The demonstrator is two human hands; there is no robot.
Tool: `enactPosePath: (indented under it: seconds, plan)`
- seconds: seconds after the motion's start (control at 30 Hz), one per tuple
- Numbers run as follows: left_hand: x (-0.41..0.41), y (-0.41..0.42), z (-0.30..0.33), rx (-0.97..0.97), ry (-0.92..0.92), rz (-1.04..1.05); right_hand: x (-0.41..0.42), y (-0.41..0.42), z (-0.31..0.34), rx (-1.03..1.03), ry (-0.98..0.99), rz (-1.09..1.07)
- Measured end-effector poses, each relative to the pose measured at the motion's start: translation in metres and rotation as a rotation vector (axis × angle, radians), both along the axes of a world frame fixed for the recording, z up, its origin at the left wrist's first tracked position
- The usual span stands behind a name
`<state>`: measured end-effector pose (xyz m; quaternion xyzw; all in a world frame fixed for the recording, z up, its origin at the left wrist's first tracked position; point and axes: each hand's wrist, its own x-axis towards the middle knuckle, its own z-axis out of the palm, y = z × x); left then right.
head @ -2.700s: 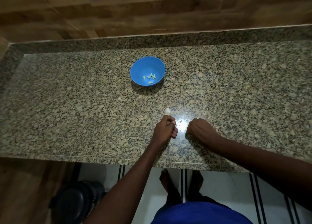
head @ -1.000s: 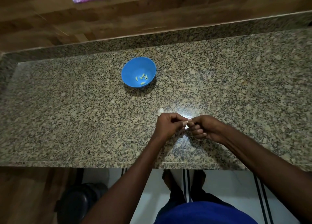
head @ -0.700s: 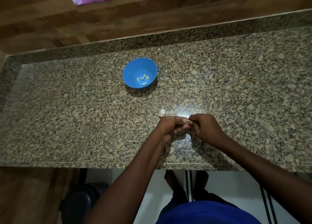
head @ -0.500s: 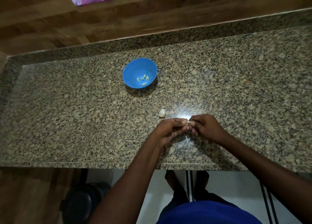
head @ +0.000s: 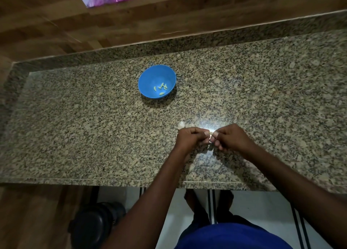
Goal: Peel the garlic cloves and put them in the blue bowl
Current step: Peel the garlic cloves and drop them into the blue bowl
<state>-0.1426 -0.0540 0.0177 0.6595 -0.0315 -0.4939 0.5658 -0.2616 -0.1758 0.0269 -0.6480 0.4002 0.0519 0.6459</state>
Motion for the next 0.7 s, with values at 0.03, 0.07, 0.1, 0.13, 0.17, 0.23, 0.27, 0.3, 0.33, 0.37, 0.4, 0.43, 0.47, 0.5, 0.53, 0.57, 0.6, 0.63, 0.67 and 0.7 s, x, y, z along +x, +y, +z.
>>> enactPosePath:
  seconds: [0.03,0.07,0.1,0.13,0.17,0.23,0.27,0.3,0.33,0.37,0.4,0.43,0.47,0.5,0.53,0.57,0.6,0.63,0.67,0.7]
  plan:
    - [-0.001,-0.001,0.000,0.016,0.049,0.040,0.000,0.004,-0.002,-0.204,-0.027,0.009]
    - [-0.001,-0.002,-0.001,0.023,0.088,0.076,-0.001,0.007,-0.004,-0.324,-0.051,-0.007]
    - [-0.001,-0.003,0.000,0.021,0.123,0.102,-0.002,0.009,-0.007,-0.384,-0.068,-0.036]
    - [-0.001,-0.003,-0.001,0.014,0.148,0.114,-0.002,0.010,-0.010,-0.398,-0.080,-0.068]
    - [-0.001,-0.003,-0.001,0.006,0.164,0.118,-0.003,0.011,-0.012,-0.379,-0.094,-0.101]
    - [-0.001,-0.002,0.000,-0.001,0.175,0.110,-0.004,0.011,-0.013,-0.305,-0.124,-0.162]
    - [-0.001,-0.002,-0.001,0.003,0.176,0.103,-0.004,0.010,-0.013,-0.275,-0.132,-0.178]
    - [-0.001,-0.001,-0.001,0.008,0.174,0.096,-0.005,0.009,-0.013,-0.254,-0.136,-0.177]
    - [-0.001,-0.001,-0.002,0.017,0.168,0.087,-0.005,0.007,-0.013,-0.229,-0.141,-0.175]
    - [-0.001,-0.001,-0.002,0.021,0.165,0.077,-0.006,0.005,-0.013,-0.183,-0.147,-0.185]
    - [0.000,-0.001,-0.003,0.025,0.161,0.063,-0.006,0.003,-0.014,-0.115,-0.156,-0.210]
    - [0.001,-0.001,-0.003,0.027,0.155,0.045,-0.006,0.001,-0.015,-0.048,-0.162,-0.236]
    - [0.002,-0.001,-0.004,0.031,0.141,0.023,-0.006,-0.001,-0.016,0.000,-0.163,-0.254]
    - [0.003,-0.001,-0.005,0.031,0.132,0.002,-0.006,-0.002,-0.017,0.024,-0.157,-0.258]
    - [0.003,0.000,-0.005,0.028,0.125,-0.016,-0.006,-0.003,-0.018,0.040,-0.149,-0.256]
    - [0.004,0.000,-0.006,0.024,0.120,-0.028,-0.006,-0.003,-0.019,0.059,-0.143,-0.254]
    - [0.004,0.000,-0.006,0.021,0.115,-0.034,-0.006,-0.004,-0.019,0.083,-0.137,-0.263]
    - [0.006,0.000,-0.007,0.017,0.109,-0.035,-0.007,-0.005,-0.019,0.102,-0.129,-0.278]
    - [0.007,0.000,-0.007,0.019,0.093,-0.036,-0.008,-0.007,-0.018,0.108,-0.122,-0.292]
    - [0.008,0.000,-0.008,0.027,0.067,-0.036,-0.009,-0.009,-0.018,0.104,-0.116,-0.292]
